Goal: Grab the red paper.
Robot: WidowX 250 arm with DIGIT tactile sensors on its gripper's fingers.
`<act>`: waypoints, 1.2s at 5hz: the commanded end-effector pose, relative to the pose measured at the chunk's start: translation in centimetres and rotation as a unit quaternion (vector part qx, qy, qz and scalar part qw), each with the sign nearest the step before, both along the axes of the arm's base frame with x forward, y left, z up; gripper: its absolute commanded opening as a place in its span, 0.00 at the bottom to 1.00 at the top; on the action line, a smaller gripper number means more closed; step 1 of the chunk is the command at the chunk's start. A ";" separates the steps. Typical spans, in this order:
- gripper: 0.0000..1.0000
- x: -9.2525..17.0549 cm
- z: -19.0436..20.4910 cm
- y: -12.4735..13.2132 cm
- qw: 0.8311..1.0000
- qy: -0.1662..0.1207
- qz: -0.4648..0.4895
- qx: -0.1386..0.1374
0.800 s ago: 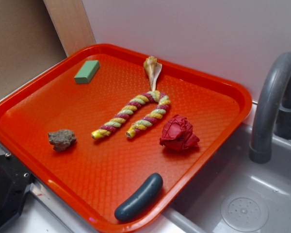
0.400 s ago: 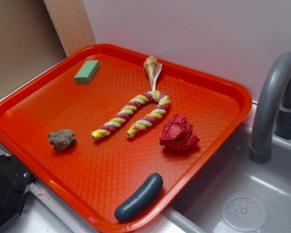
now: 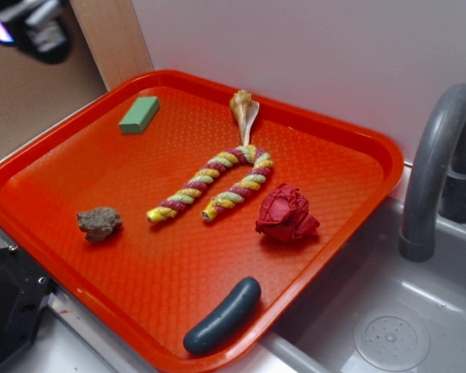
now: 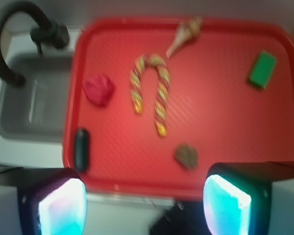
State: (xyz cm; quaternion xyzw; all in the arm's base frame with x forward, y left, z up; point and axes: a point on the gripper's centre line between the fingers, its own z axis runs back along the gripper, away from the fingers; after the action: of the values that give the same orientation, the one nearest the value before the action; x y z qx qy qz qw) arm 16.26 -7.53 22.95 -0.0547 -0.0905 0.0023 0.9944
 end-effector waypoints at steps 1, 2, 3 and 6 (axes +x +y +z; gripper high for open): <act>1.00 3.9 -2.8 -4.3 0.999 -0.041 0.003 -0.010; 1.00 5.9 -6.6 -6.3 0.999 -0.040 0.002 0.005; 1.00 7.0 -9.7 -6.7 0.999 -0.038 0.004 0.015; 1.00 11.3 -17.1 -7.0 0.993 -0.112 0.031 -0.029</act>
State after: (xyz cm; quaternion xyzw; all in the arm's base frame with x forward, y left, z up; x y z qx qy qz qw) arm 26.71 -14.62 4.97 -0.0747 -0.1901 0.0235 0.9786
